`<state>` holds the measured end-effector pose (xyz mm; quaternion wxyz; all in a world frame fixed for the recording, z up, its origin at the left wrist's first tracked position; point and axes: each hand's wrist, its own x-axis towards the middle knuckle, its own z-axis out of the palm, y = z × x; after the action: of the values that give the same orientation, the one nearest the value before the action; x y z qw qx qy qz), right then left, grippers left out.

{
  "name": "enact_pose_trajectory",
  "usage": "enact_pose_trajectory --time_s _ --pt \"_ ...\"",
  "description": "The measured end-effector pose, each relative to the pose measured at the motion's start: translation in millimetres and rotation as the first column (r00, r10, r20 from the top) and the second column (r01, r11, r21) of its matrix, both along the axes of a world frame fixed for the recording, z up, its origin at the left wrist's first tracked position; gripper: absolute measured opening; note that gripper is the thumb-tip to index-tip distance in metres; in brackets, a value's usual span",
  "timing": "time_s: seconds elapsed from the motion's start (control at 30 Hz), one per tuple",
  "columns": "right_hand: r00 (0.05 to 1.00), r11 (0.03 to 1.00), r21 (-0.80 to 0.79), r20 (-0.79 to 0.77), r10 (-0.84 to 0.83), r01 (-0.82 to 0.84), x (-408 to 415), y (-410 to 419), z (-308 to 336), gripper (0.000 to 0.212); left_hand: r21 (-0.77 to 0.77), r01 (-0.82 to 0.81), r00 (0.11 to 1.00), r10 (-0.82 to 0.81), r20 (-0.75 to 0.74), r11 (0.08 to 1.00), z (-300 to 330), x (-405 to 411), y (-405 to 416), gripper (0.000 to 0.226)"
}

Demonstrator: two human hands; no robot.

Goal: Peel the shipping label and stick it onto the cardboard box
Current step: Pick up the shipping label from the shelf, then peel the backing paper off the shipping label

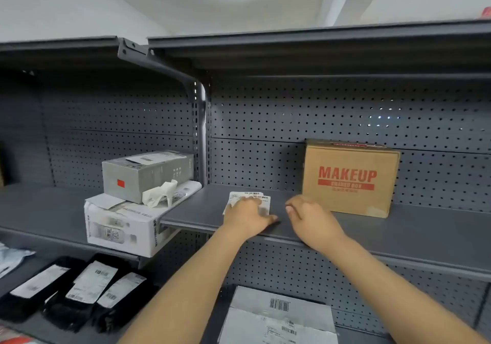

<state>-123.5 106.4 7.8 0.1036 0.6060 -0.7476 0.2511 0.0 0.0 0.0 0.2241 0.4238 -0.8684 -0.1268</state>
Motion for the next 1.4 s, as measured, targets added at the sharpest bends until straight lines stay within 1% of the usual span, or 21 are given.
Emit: enact_pose_trajectory --time_s 0.07,0.13,0.27,0.47,0.5,0.6,0.63,0.67,0.7,0.73,0.8,0.83,0.87,0.93,1.0,1.03,1.13,1.2,1.27,1.33,1.4 --pt "0.998 1.000 -0.008 0.070 -0.002 0.002 -4.8 -7.8 -4.3 0.029 0.043 -0.007 1.000 0.006 0.024 0.999 -5.1 -4.9 -4.1 0.053" --pt "0.995 0.999 0.031 0.100 -0.015 0.012 -7.9 -11.6 -9.1 0.026 0.045 -0.031 0.999 0.032 -0.014 0.998 -11.4 -9.4 -10.5 0.040" --pt "0.982 1.000 0.019 0.187 -0.020 0.017 -12.8 -13.0 -16.6 0.021 -0.004 -0.026 0.999 0.026 -0.042 1.000 -12.9 -14.8 -8.8 0.038" --pt "0.947 0.997 -0.072 0.322 -0.012 0.037 -11.2 -7.6 -14.1 0.020 -0.285 0.013 0.999 0.001 0.048 0.959 -16.3 -18.8 4.5 0.038" --pt "0.940 0.995 -0.089 0.341 -0.010 0.043 -10.8 -5.7 -13.9 0.021 -0.342 0.028 0.997 0.000 0.082 0.939 -17.2 -18.2 8.2 0.036" --pt "0.919 0.983 -0.170 0.394 -0.002 0.075 -6.6 4.4 -13.4 0.021 -0.470 0.115 0.973 -0.003 0.231 0.875 -21.1 -12.2 24.8 0.017" --pt "0.909 0.974 -0.203 0.417 -0.003 0.096 -4.8 9.3 -13.5 0.022 -0.507 0.124 0.969 0.006 0.247 0.853 -24.1 -10.0 30.7 0.016" --pt "0.891 0.966 -0.230 0.454 -0.001 0.118 -3.6 14.5 -14.2 0.025 -0.549 0.101 0.979 0.016 0.203 0.830 -27.0 -8.8 35.5 0.013" --pt "0.859 0.961 -0.242 0.512 0.006 0.137 -2.4 21.0 -14.6 0.030 -0.586 0.050 0.994 0.018 0.110 0.808 -30.4 -7.8 40.7 0.011" --pt "0.810 0.963 -0.224 0.586 0.008 0.153 -0.4 28.2 -13.5 0.038 -0.625 -0.005 1.000 0.020 0.016 0.781 -35.3 -7.2 44.6 0.018" --pt "0.709 0.980 -0.116 0.704 -0.035 0.163 3.9 43.7 -8.7 0.054 -0.689 -0.094 0.992 0.013 -0.122 0.719 -44.2 -9.0 54.7 0.037" --pt "0.679 0.987 -0.050 0.731 -0.070 0.155 5.6 50.1 -6.5 0.060 -0.727 -0.109 0.987 -0.010 -0.157 0.677 -47.3 -9.0 63.0 0.040" --pt "0.655 0.989 0.003 0.748 -0.102 0.150 6.8 55.3 -4.3 0.064 -0.756 -0.107 0.982 -0.050 -0.181 0.646 -47.7 -8.6 71.6 0.039" --pt "0.607 0.989 0.052 0.785 -0.127 0.141 7.3 66.0 -4.4 0.063 -0.798 -0.097 0.973 -0.112 -0.201 0.594 -56.2 -10.6 86.0 0.037" --pt "0.567 0.990 0.028 0.817 -0.103 0.139 6.5 77.1 -8.7 0.054 -0.820 -0.062 0.972 -0.153 -0.180 0.569 -67.6 -11.6 99.5 0.038" --pt "0.567 0.989 0.001 0.820 -0.084 0.146 5.8 82.4 -11.7 0.050 -0.825 -0.047 0.967 -0.181 -0.178 0.563 -72.0 -12.6 105.6 0.040" --pt "0.610 0.978 -0.091 0.791 -0.042 0.186 1.4 100.4 -21.5 0.037 -0.813 -0.012 0.955 -0.233 -0.181 0.582 -77.3 -13.3 132.3 0.045" --pt "0.648 0.966 -0.159 0.762 -0.012 0.204 0.1 115.8 -26.8 0.031 -0.757 0.044 0.938 -0.288 -0.193 0.651 -79.6 -10.1 152.1 0.045" --pt "0.692 0.952 -0.214 0.721 0.001 0.221 0.6 131.6 -34.1 0.033 -0.629 0.135 0.913 -0.343 -0.223 0.766 -79.6 -4.1 173.5 0.039" --pt "0.749 0.943 -0.238 0.663 -0.016 0.231 2.9 150.0 -42.7 0.035 -0.451 0.212 0.887 -0.365 -0.284 0.867 -74.1 0.4 195.3 0.041" --pt "0.787 0.945 -0.232 0.615 -0.040 0.230 7.9 170.4 -51.1 0.033 -0.335 0.249 0.859 -0.367 -0.356 0.909 -67.2 2.1 215.4 0.042"
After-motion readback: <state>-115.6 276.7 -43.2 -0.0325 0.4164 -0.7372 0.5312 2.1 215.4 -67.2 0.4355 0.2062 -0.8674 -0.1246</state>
